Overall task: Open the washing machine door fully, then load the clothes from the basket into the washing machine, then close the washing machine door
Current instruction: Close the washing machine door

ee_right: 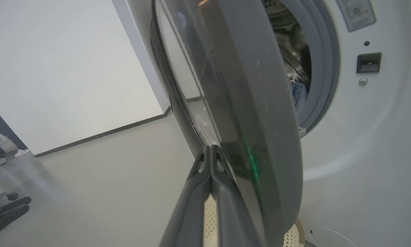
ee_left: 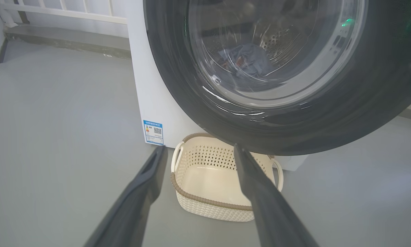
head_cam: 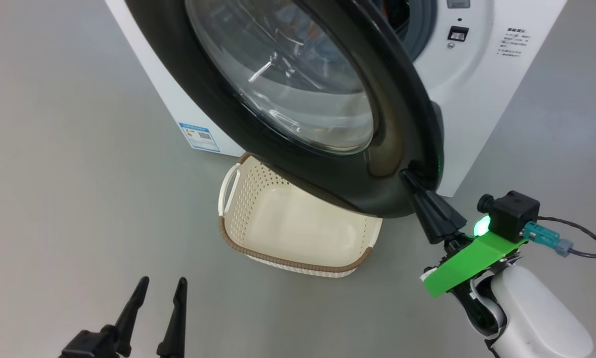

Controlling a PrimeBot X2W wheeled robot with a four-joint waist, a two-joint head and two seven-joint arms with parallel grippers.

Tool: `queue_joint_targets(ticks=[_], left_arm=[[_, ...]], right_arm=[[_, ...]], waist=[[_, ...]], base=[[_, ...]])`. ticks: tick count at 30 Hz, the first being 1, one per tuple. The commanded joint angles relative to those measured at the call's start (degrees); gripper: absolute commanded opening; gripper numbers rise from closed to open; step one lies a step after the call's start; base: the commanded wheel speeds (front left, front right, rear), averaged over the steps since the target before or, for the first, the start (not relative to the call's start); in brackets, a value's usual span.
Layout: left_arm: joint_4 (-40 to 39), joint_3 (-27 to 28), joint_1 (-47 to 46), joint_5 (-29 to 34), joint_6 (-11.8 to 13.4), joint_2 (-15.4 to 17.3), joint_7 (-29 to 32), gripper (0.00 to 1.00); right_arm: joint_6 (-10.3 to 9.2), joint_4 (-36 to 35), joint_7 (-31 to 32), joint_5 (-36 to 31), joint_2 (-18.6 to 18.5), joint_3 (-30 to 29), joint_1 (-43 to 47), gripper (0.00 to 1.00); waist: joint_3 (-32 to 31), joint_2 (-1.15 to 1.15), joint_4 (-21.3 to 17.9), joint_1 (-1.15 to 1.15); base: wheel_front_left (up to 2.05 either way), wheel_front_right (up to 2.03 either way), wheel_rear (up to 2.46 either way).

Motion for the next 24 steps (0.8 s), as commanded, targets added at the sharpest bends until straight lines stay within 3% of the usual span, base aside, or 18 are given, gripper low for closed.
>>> queue_joint_targets(ticks=[1,9,13,24], left_arm=[[-1.35,1.69,-2.32,-0.47,-0.10,0.32,-0.61,1.00],[-1.99,0.95,-3.61,-1.00,-0.10,0.32,-0.61,1.00],[-3.16,-0.78,-6.25,-2.25,0.21,0.31,-0.61,1.00],[-3.96,-2.99,-8.65,-3.70,1.21,0.31,-0.61,1.00]], right_arm=[[0.35,-1.01,-0.27,-0.06,0.00,0.21,-1.10,0.00],[0.35,-0.18,-0.27,-0.21,-0.92,-5.98,-3.90,0.00],[0.35,2.97,-0.27,0.09,-2.73,-13.97,-11.24,0.00],[0.35,4.55,-0.27,-0.08,-3.20,-19.60,-17.74,0.00]], waist=[[0.43,0.00,0.49,0.00],[2.69,0.00,1.44,0.00],[6.43,0.00,3.46,0.00],[10.18,0.00,5.43,0.00]], base=[[0.00,0.00,0.00],[0.00,0.00,0.00],[0.00,0.00,0.00],[0.00,0.00,0.00]])
